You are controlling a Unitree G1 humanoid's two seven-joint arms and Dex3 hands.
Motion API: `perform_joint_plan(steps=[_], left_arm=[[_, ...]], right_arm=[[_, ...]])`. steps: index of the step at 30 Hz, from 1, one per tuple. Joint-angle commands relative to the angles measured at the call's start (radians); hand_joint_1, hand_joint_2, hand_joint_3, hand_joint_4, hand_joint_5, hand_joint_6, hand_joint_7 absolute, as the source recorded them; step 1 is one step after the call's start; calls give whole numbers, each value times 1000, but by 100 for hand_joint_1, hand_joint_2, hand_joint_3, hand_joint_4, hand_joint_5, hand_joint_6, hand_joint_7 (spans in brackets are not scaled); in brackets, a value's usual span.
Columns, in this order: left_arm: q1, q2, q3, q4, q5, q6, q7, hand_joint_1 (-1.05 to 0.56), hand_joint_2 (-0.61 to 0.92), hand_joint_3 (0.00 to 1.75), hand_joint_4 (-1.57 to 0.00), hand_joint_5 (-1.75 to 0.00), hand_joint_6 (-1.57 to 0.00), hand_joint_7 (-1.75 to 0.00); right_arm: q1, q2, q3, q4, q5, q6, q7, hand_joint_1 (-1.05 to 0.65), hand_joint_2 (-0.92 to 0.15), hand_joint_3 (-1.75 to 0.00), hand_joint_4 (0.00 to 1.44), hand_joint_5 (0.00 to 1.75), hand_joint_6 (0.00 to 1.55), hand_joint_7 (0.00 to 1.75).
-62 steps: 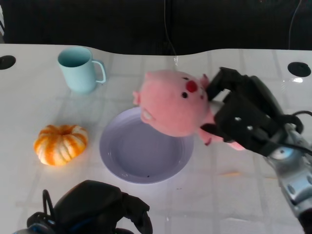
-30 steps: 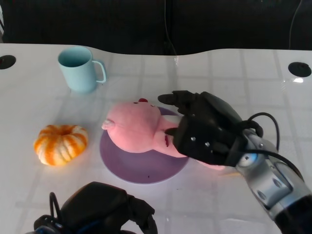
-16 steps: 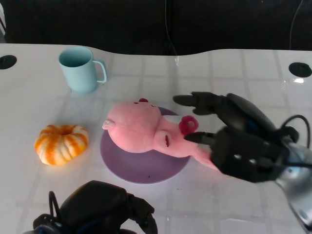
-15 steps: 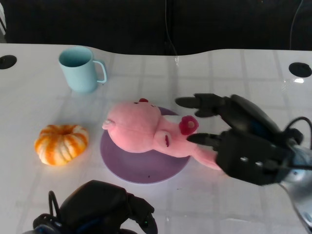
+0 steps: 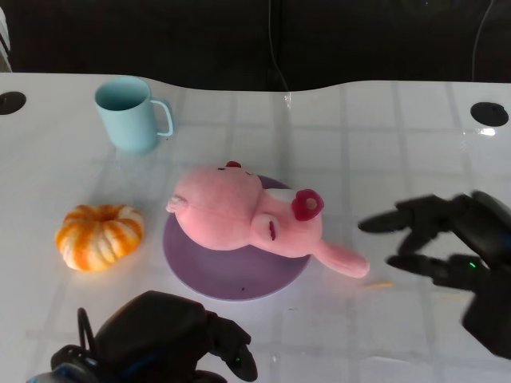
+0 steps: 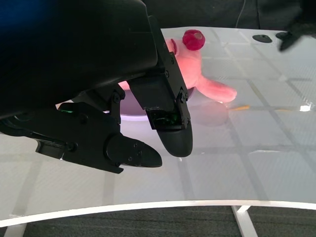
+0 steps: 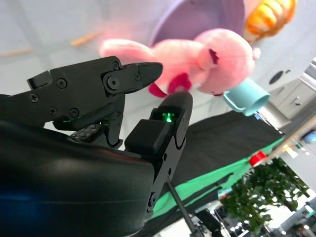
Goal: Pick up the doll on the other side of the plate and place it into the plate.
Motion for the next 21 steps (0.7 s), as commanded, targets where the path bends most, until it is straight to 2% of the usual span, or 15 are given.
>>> perform_joint_plan(steps=[1, 2, 3, 5, 7, 11, 21], left_arm=[[3, 20, 12, -11, -3, 8, -14, -22, 92, 17, -81, -120, -104, -32], [2, 24, 13, -4, -5, -2, -6, -23, 92, 18, -81, -120, -104, -32], [1, 27, 15, 3, -8, -10, 2, -22, 92, 17, -81, -121, -104, -32], [0, 33, 21, 10, -17, -18, 4, -22, 92, 17, -81, -122, -105, -32], [-2, 40, 29, 17, -25, -25, 3, -22, 92, 17, -80, -121, -104, -32], [-7, 49, 39, 33, -33, -38, 3, -22, 92, 18, -79, -121, -104, -31], [-2, 40, 44, 50, -43, -44, 14, -20, 92, 18, -79, -123, -105, -32]], right_arm=[[53, -30, -44, -65, 44, 44, 39, -2, -91, -19, 81, 107, 106, 28], [75, -42, -55, -88, 49, 53, 55, -2, -87, -28, 81, 114, 106, 35], [92, -51, -62, -107, 51, 62, 66, 1, -77, -49, 83, 131, 105, 55], [123, -61, -73, -152, 45, 87, 78, 4, -53, -98, 86, 152, 94, 98], [145, -53, -76, -184, 48, 113, 80, 8, -43, -119, 85, 161, 86, 120], [162, -36, -56, -162, 19, 98, 51, 8, -40, -126, 81, 173, 79, 138], [121, -57, -4, -79, -50, 150, 69, -1, -42, -123, 82, 175, 76, 147]])
